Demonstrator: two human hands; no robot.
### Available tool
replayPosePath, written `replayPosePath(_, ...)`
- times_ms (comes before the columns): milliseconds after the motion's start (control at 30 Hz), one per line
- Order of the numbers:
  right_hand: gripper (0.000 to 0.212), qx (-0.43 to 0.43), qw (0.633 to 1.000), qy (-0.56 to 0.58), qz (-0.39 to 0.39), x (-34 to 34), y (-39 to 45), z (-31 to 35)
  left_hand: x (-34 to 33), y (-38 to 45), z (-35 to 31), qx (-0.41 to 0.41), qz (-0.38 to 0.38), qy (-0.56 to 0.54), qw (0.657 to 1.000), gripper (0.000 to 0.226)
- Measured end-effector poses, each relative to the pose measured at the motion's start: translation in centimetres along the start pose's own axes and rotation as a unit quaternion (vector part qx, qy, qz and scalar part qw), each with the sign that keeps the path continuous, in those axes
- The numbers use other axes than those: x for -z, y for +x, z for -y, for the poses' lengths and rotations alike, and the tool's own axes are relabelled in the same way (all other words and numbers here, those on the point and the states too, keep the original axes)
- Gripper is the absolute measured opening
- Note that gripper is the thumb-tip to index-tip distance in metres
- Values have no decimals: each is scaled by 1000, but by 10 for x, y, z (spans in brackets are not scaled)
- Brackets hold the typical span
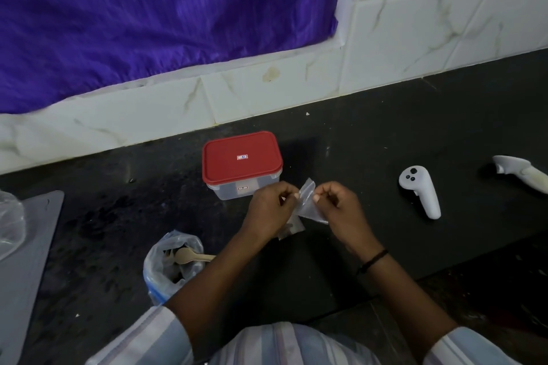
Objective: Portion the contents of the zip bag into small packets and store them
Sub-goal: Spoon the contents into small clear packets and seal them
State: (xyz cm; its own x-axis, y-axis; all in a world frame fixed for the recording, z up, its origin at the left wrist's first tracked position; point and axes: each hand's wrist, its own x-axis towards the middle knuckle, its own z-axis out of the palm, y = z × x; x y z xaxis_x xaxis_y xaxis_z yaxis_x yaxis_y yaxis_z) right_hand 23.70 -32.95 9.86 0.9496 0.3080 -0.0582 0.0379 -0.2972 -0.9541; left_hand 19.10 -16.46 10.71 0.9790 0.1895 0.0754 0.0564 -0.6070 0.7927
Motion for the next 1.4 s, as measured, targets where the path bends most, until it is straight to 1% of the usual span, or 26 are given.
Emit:
replayPosePath(67,10,26,999,-23,12,-9,0,8,13,-4,-1,36,32,-20,999,9)
replayPosePath(133,10,88,989,-115,-14,-18,0,12,26,-8,1,75,21,-28,997,8)
replayPosePath(200,9,169,959,-220,-50,-28,-1,19,41,-12,5,119,-10,-58,991,9)
replayPosePath(233,7,204,945,-247,-58,-34,-3,26,48,-16,7,139,-24,-75,987,9)
replayPosePath(267,3,243,931,-266,-62,-41,-5,34,55,-19,8,156,-35,-89,983,9)
replayPosePath(367,11,346,877,-319,-94,-62,-13,55,74,-32,13,184,-62,-127,973,9)
replayPosePath(400,11,359,874,-317,-85,-68,-15,61,79,-37,13,187,-69,-145,969,9)
replayPosePath(433,11,355,885,-296,-54,-75,-18,68,85,-41,13,191,-75,-170,964,9)
replayPosePath(467,12,333,908,-254,-8,-81,-20,74,90,-46,14,195,-78,-201,957,9)
replayPosePath(533,16,251,952,-157,74,-97,-25,83,100,-56,18,209,-84,-263,938,9)
replayPosePath(600,16,192,971,-101,101,-111,-28,87,107,-64,21,233,-85,-334,909,9)
replayPosePath(700,15,135,981,-36,136,-127,-30,90,116,-72,27,281,-92,-432,852,9)
replayPosePath(767,16,97,982,-13,162,-136,-29,92,121,-77,32,299,-96,-467,827,11)
replayPosePath(867,16,45,981,7,188,-150,-24,88,129,-84,39,316,-103,-479,812,10)
replayPosePath(933,13,29,980,1,198,-157,-22,84,134,-87,45,331,-112,-485,802,10)
replayPosePath(1033,9,19,978,-27,204,-167,-23,81,140,-94,50,335,-116,-483,801,9)
replayPosePath(1067,7,16,978,-35,204,-170,-24,81,141,-96,51,333,-118,-470,809,9)
replayPosePath(1100,5,15,979,-45,200,-174,-25,82,142,-98,53,327,-123,-446,824,10)
replayPosePath(1133,7,15,979,-59,193,-177,-26,82,142,-100,54,317,-135,-393,853,12)
replayPosePath(1167,8,17,980,-81,182,-179,-28,83,141,-102,56,302,-154,-306,890,16)
replayPosePath(1200,9,22,980,-108,168,-181,-28,85,140,-103,57,281,-174,-191,924,18)
replayPosePath(1233,9,36,978,-137,151,-182,-29,86,141,-104,58,259,-191,-69,944,19)
replayPosePath(1267,9,64,975,-168,130,-183,-30,87,142,-106,58,238,-207,33,948,18)
replayPosePath(1300,9,105,967,-206,112,-183,-31,89,144,-107,56,219,-219,104,945,18)
replayPosePath(1333,10,154,951,-247,105,-183,-32,90,146,-107,55,202,-226,147,941,19)
replayPosePath(1400,13,244,906,-325,120,-186,-35,92,149,-107,53,185,-232,195,935,23)
